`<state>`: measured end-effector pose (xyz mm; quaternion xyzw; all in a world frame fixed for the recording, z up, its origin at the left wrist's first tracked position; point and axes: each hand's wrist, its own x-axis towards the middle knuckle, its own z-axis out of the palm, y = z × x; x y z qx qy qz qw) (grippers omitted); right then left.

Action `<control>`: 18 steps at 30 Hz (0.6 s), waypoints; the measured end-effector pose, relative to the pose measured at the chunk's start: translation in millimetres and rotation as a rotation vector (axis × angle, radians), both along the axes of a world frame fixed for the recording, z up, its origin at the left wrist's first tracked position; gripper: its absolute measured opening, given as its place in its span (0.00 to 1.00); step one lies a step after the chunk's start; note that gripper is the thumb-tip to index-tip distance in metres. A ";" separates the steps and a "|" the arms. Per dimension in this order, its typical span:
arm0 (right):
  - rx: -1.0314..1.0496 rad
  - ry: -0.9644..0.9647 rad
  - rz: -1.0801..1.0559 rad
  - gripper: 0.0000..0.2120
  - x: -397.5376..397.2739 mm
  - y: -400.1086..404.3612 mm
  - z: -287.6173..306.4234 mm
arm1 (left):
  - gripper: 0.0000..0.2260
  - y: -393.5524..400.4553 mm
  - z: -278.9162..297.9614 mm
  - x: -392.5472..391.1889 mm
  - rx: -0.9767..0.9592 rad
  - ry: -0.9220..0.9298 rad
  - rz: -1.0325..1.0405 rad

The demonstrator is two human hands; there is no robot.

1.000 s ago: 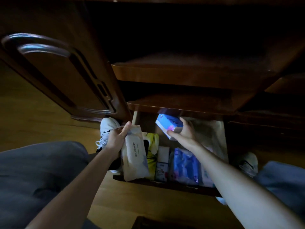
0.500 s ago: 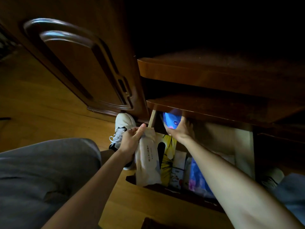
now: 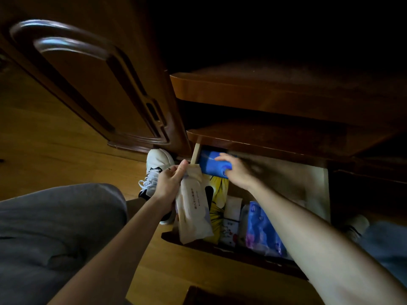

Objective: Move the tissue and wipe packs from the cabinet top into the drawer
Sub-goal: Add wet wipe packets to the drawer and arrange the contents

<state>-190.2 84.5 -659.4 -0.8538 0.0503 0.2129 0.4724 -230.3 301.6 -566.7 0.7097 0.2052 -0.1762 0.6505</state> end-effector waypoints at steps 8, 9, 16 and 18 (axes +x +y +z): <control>0.398 0.323 -0.124 0.16 -63.1 -24.2 58.7 | 0.23 -37.2 -4.3 -2.5 -0.155 0.007 -0.032; 0.440 0.383 -0.064 0.14 -73.0 -30.4 65.0 | 0.23 -43.5 -5.8 -3.6 -0.168 0.003 -0.021; 0.278 0.151 -0.386 0.11 -105.9 -108.6 86.5 | 0.17 -88.0 -6.4 -15.5 -0.363 0.137 -0.126; 0.271 0.116 -0.480 0.07 -116.4 -131.6 86.8 | 0.19 -103.1 -9.0 -25.6 -0.282 0.191 -0.287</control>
